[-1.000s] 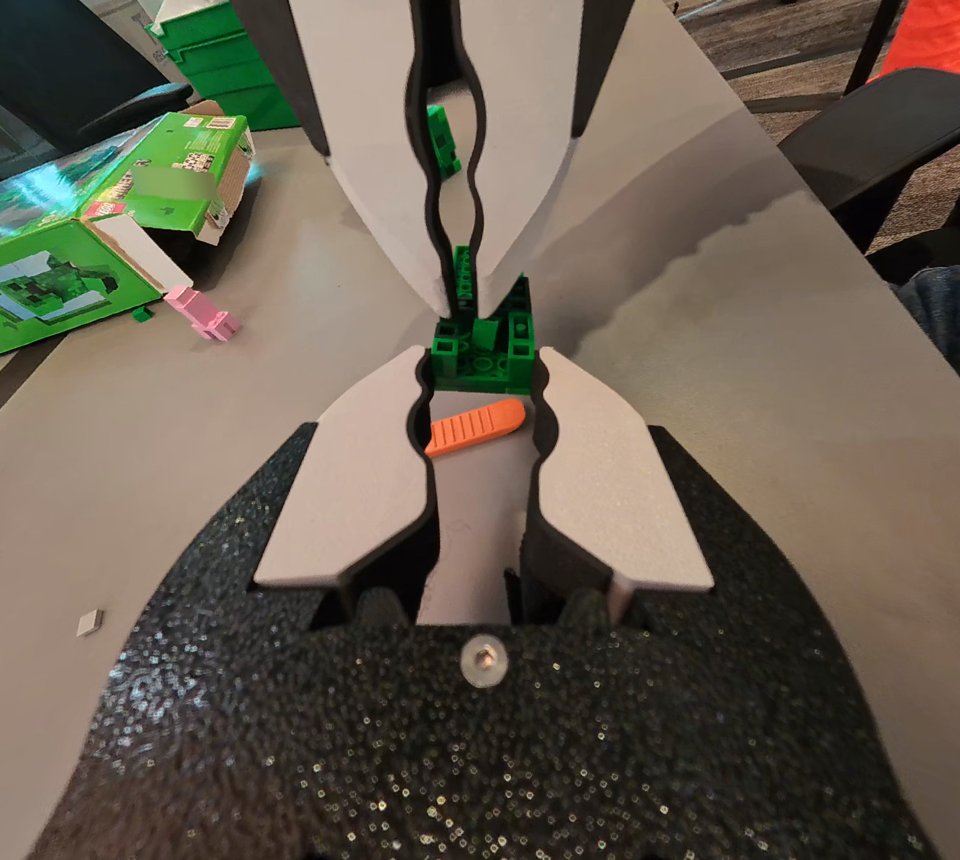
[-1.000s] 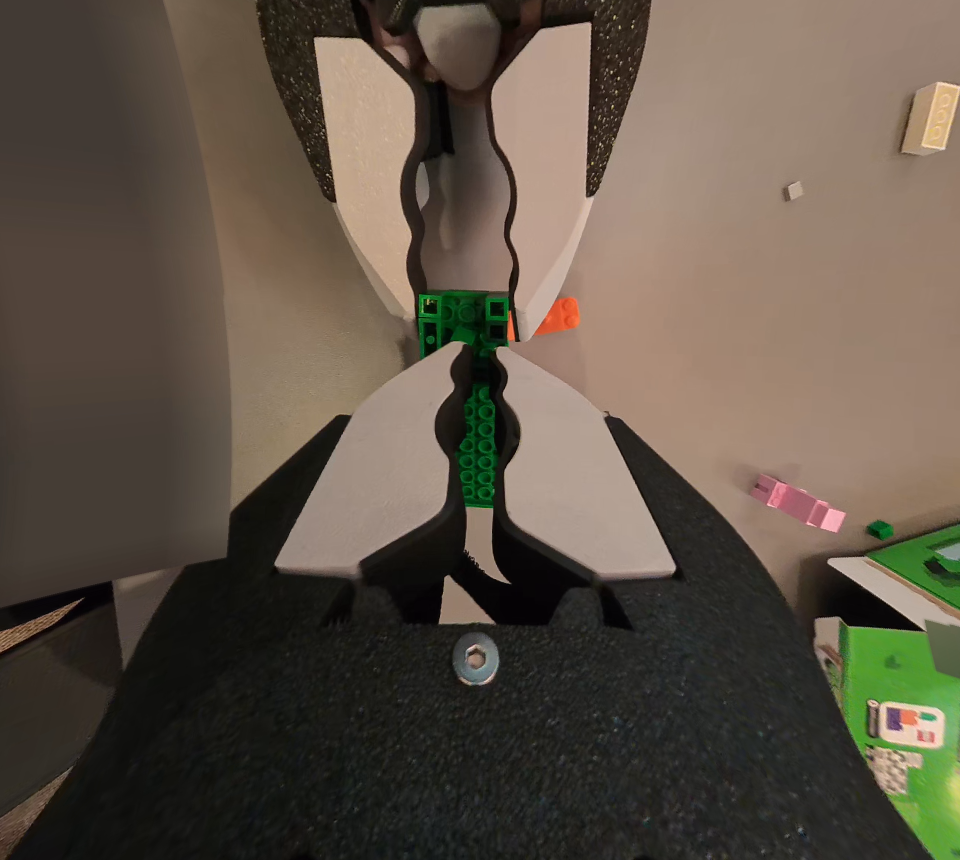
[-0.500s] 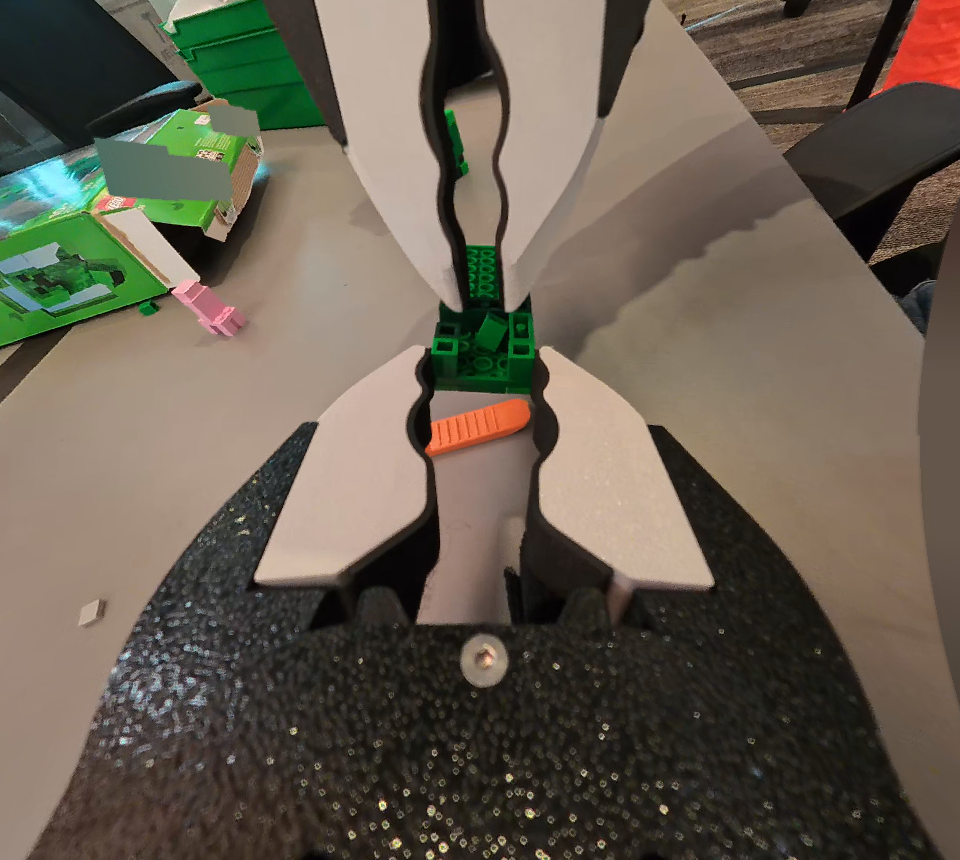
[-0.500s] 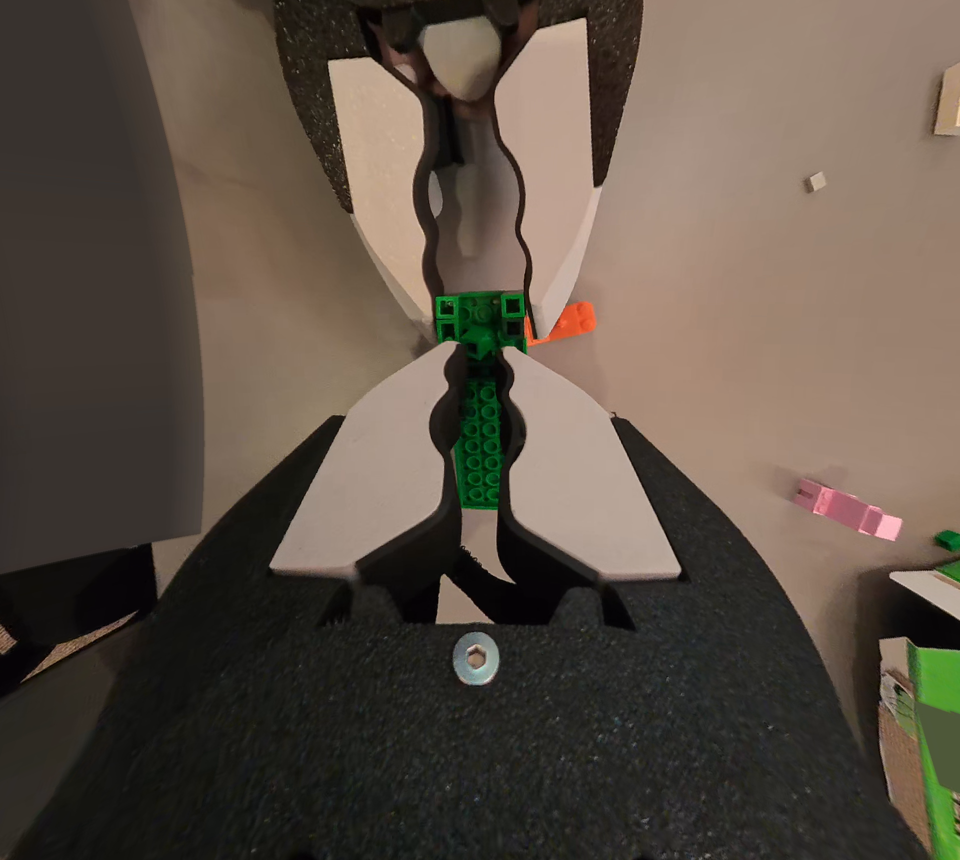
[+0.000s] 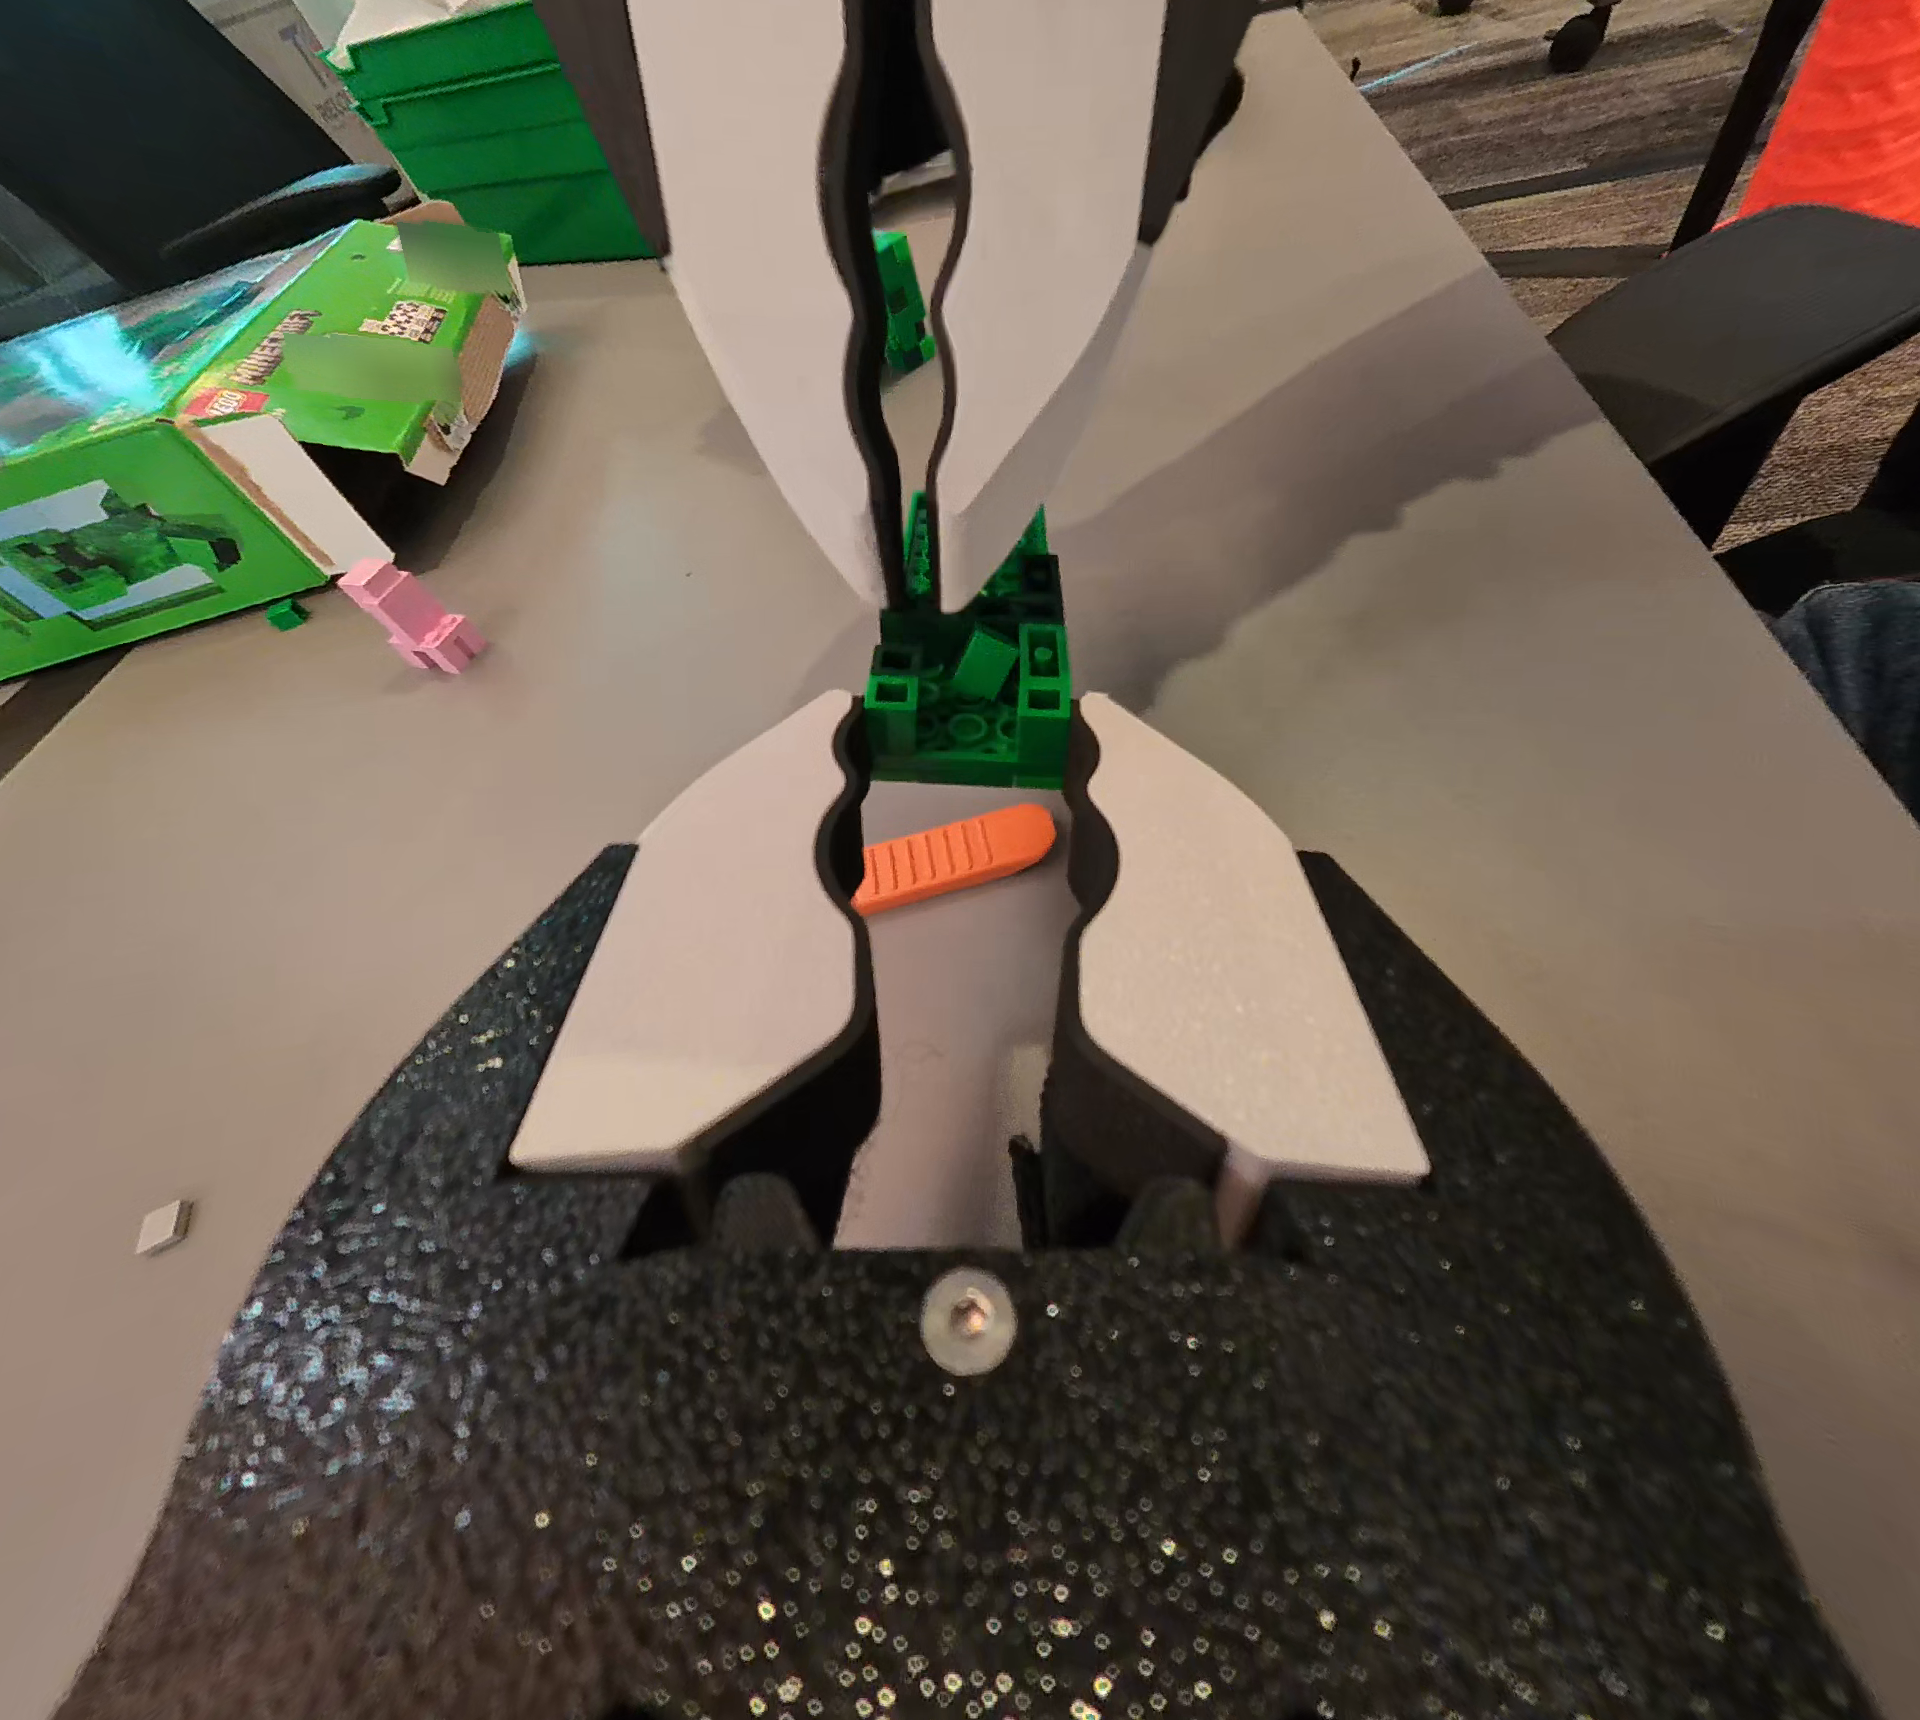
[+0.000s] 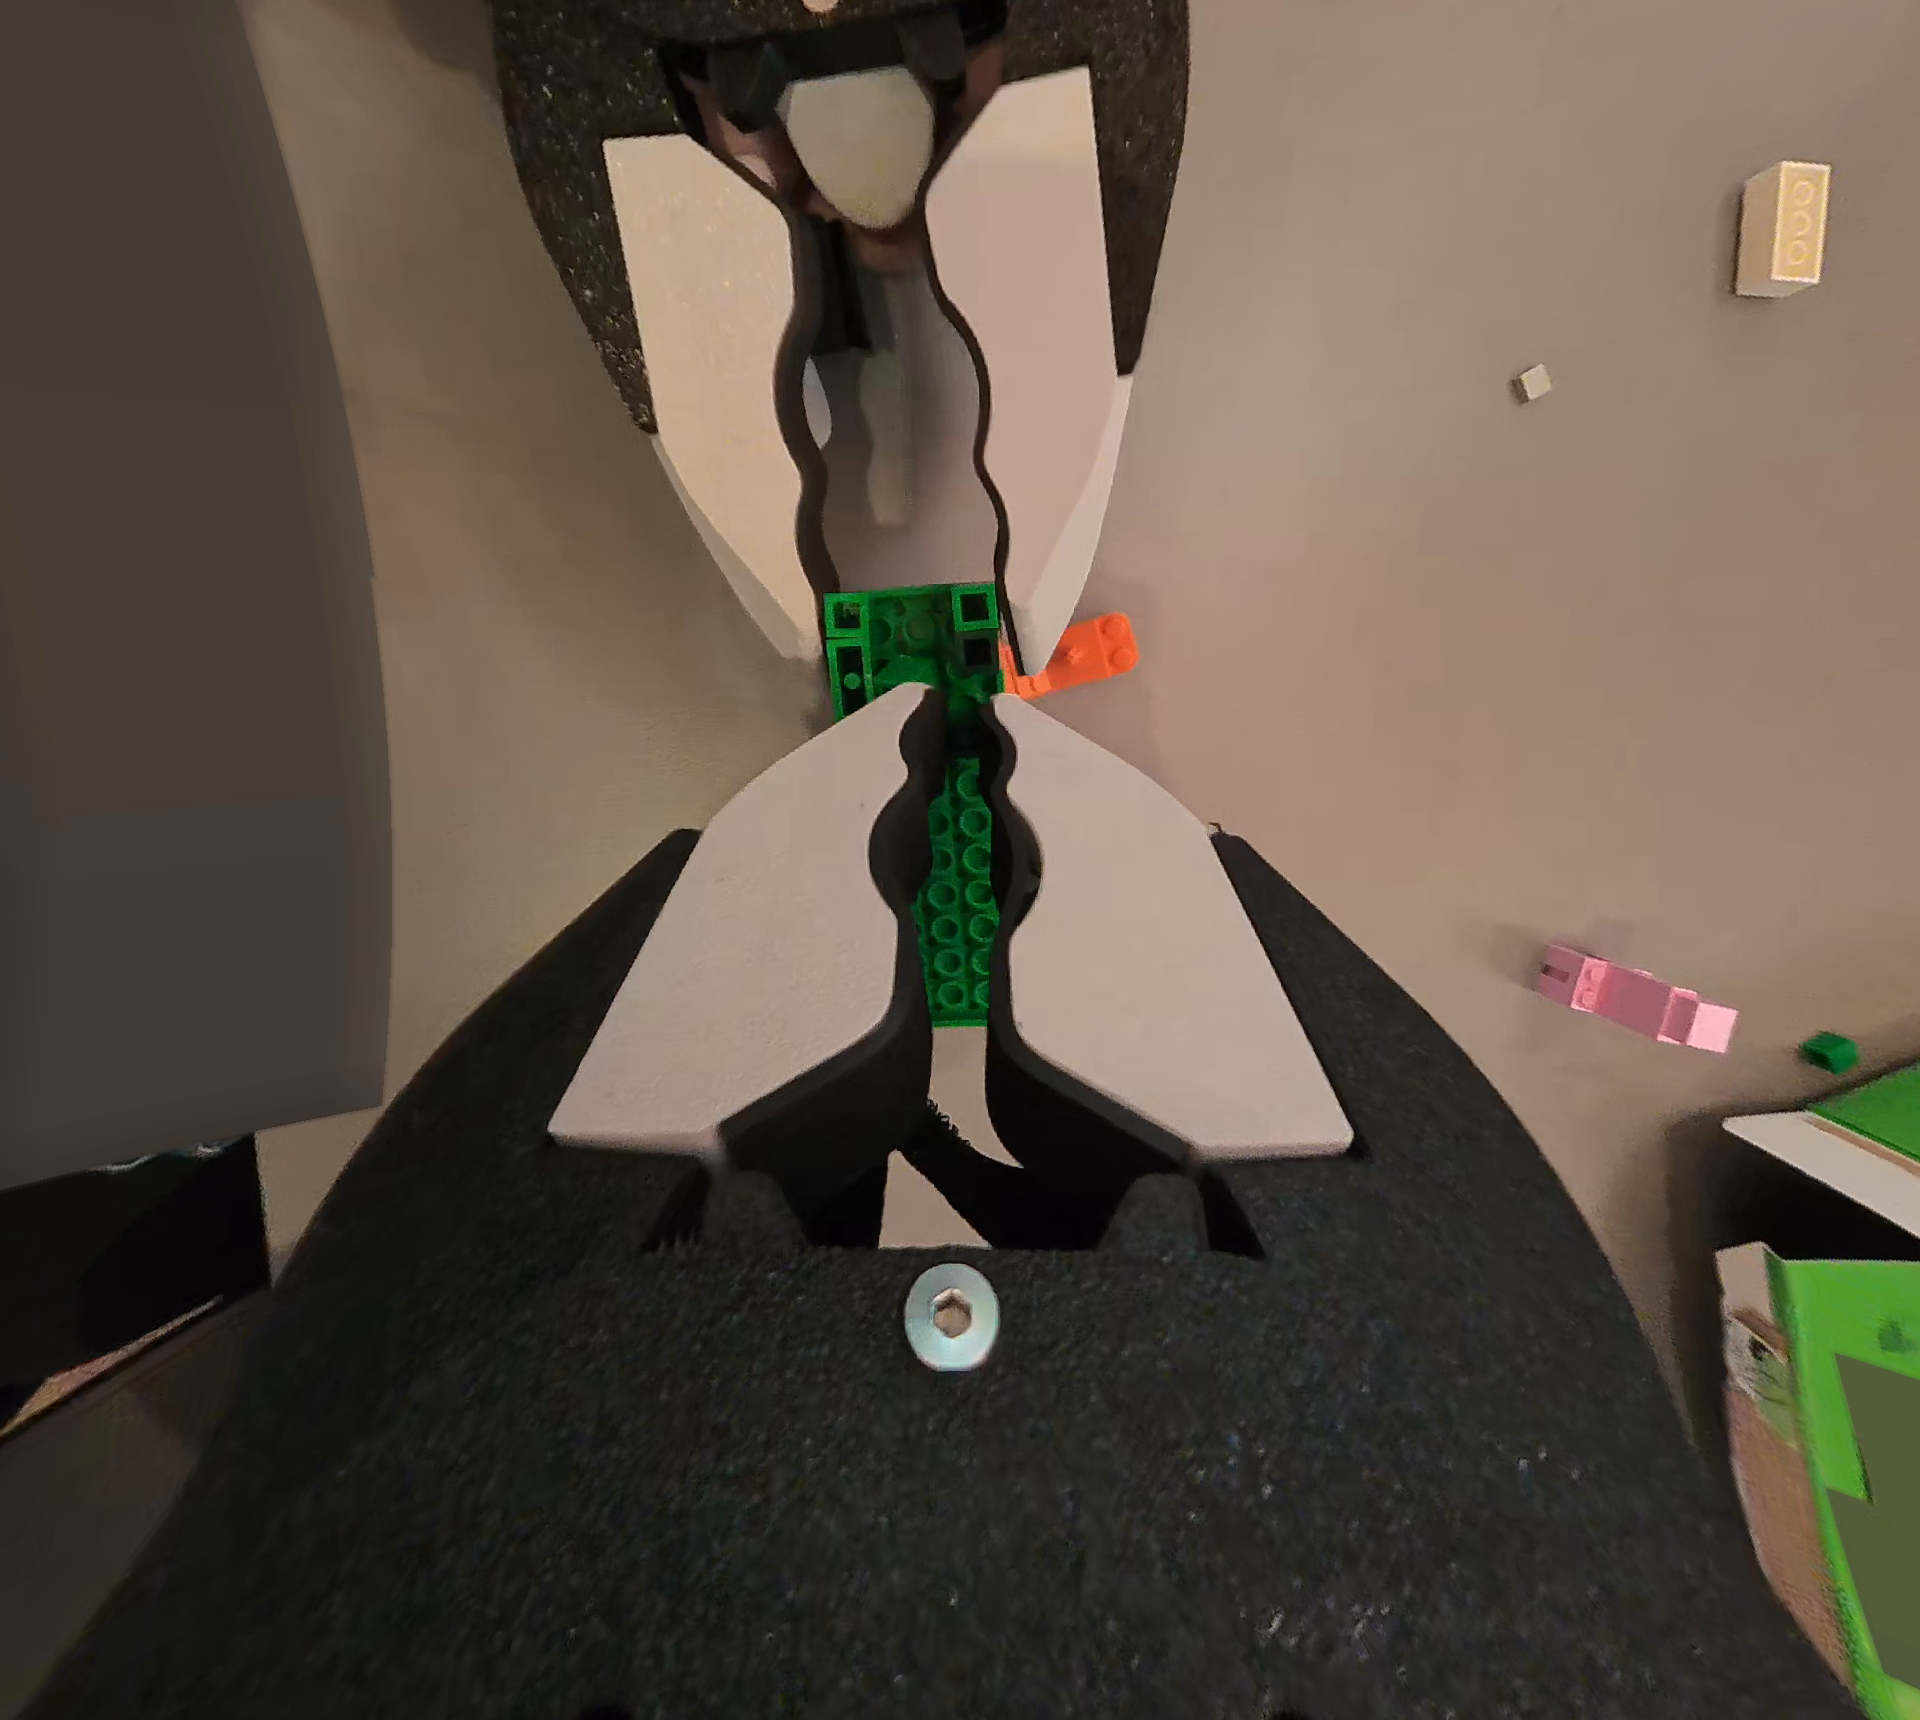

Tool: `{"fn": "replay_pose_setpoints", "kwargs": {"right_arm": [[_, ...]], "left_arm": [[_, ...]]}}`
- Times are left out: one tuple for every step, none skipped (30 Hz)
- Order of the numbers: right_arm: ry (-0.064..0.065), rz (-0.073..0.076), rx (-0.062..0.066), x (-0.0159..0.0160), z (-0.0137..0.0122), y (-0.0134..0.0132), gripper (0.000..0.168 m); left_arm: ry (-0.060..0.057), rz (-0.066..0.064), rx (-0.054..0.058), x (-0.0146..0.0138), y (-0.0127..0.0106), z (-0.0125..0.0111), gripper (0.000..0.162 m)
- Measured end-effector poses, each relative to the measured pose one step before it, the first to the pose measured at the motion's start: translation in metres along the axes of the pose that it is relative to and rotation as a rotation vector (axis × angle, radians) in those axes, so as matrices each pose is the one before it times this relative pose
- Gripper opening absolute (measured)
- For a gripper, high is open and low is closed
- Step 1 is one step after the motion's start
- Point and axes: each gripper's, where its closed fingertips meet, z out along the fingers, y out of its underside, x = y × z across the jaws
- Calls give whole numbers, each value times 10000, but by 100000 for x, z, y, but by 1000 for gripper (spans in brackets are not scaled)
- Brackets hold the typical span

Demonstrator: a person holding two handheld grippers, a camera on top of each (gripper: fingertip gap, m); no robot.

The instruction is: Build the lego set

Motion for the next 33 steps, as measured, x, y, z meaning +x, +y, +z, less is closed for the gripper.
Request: {"fn": "replay_pose_setpoints", "kwargs": {"right_arm": [[-171, 106, 124, -152, -88, -94, 6], [-218, 71, 109, -267, -34, -98, 7], [-162, 49, 76, -224, 16, -73, 8], [-120, 35, 31, -184, 74, -34, 8], [-129, 24, -27, -200, 118, 33, 8], [-52, 22, -44, -70, 143, 76, 8], [-31, 4, -64, -21, 163, 122, 8], [-49, 5, -53, -34, 167, 115, 8], [-97, 14, 18, -110, 101, 4, 8], [-2, 12, -44, 16, 66, 90, 9], [91, -55, -28, 107, 10, 38, 8], [200, -107, -77, 214, -17, 115, 8], [275, -115, -108, 286, -14, 134, 7], [92, -142, -93, -7, 28, 125, 6], [-53, -97, -124, -213, 82, 146, 4], [-80, -86, -154, -232, 126, 215, 5], [-97, -62, -30, -226, 126, 65, 5], [-19, 22, 78, -47, 83, -67, 5], [19, 74, 82, 81, -11, -53, 4], [23, 74, 119, 117, -50, -76, 4], [46, 63, 135, 157, -72, -81, 4], [19, 49, 142, 90, -48, -75, 4], [10, 39, 136, 42, -2, -68, 3], [-38, 13, 110, -57, 37, -28, 3], [-31, -22, 112, -97, 90, -16, 3], [-13, -49, 94, -78, 115, 16, 4], [20, -46, 96, -34, 100, -19, 4], [28, -15, 119, -2, 41, -55, 4], [-24, 42, 101, -18, 21, -43, 4], [-68, 79, 67, -43, 15, 17, 4], [-56, 58, 63, -22, 19, 27, 4], [-42, 16, 62, -36, 32, 34, 4], [-21, 2, 27, -26, 31, 56, 4]], "left_arm": [[-1, -6, -6, -10, 3, -15, 35], [1, -6, -9, -1, 19, 8, 35], [13, -4, -6, 11, 7, 7, 35], [2, 3, -8, 11, 6, 1, 35], [2, 13, -4, 16, 7, 6, 35], [7, 16, 2, 27, -8, -4, 35], [26, 11, 20, 52, -36, -4, 35], [40, 20, 61, 94, -105, -16, 35], [81, 36, 36, 154, -66, -1, 35], [19, 75, -56, 90, 97, 30, 35], [2, 56, -21, 67, 18, 2, 35], [-6, 15, 12, 17, -29, -11, 35], [25, -34, 48, 24, -63, -38, 35], [56, -75, 129, 47, -175, -63, 35], [56, -118, 129, 54, -209, -50, 35], [3, -73, 65, -10, -86, -43, 35], [-37, -20, -9, -76, 30, -39, 35], [-30, -26, -10, -99, 45, -21, 35], [9, -59, -4, -58, 34, -24, 35], [-2, -55, 23, -60, -20, -23, 35], [0, -39, 3, -55, 20, -24, 35], [28, -18, -11, 9, 23, -11, 35], [14, -8, -33, 7, 52, -8, 35], [-6, 12, -50, -20, 76, 0, 35], [2, 7, -49, -14, 89, -5, 35], [10, -6, -18, -10, 37, -5, 35], [3, -7, -17, -10, 22, 0, 35], [9, 14, -44, 1, 74, 17, 35], [4, 27, -28, 21, 42, 9, 35], [5, 20, -7, 25, 8, 12, 35], [14, 16, -24, 31, 28, 11, 35], [17, 15, -34, 30, 46, 27, 35], [7, 28, -38, 27, 47, 22, 35]]}}
